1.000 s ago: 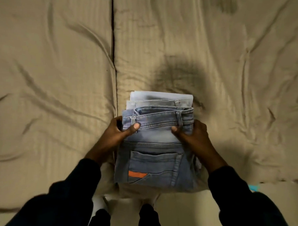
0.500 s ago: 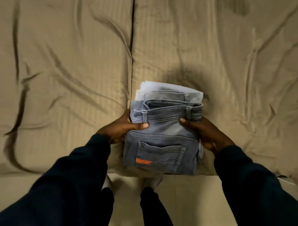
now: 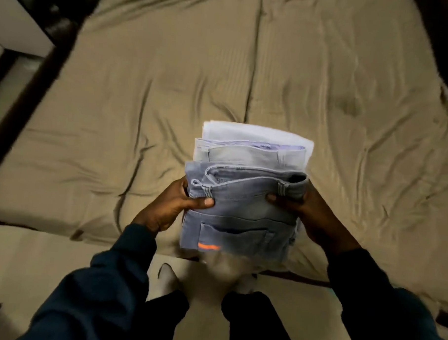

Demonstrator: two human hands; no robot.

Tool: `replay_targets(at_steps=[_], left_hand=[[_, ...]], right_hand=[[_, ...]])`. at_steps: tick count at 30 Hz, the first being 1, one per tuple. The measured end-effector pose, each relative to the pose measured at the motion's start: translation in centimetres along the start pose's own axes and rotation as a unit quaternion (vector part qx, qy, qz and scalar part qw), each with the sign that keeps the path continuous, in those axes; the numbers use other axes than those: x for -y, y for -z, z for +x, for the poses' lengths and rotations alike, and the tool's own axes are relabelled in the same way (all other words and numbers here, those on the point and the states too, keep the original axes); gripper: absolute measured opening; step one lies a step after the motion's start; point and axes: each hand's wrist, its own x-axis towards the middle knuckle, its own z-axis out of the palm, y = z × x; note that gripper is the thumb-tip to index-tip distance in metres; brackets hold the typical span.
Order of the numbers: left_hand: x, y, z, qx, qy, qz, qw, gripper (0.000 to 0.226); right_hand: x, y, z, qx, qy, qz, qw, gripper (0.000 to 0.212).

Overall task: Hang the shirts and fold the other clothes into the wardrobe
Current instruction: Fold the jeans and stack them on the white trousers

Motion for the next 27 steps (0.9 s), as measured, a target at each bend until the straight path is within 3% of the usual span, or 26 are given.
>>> replay_targets(at_steps=[6,12,19,27], left_hand=[[-10.2,1.6,-9.5,-0.092,-0.116,0.022,0.989,0.062],[-15.4,3.3,-18.2,-0.247,-0.216,0.014,0.945,0.072],[-17.5,6.5,-30.9,-0.397,-0.261,0.009,0.88,0.079],[-16.1,13.4,-44.5,-0.55,-0.267,-0.018,0.791,0.076]], right_hand=[[12.3,-5.6,-0.6,0.107,0.089,-0.033,0.99,0.06],[20.3,-12.0,0.2,0.199,0.166,-0.058,0.964,0.061],[27.3,-24.4,-0.3,0.343,0.225,-0.07,0.909,0.061],[29.0,-44.0,-1.5,0.49,0.232,-0.076,0.837,0.062]])
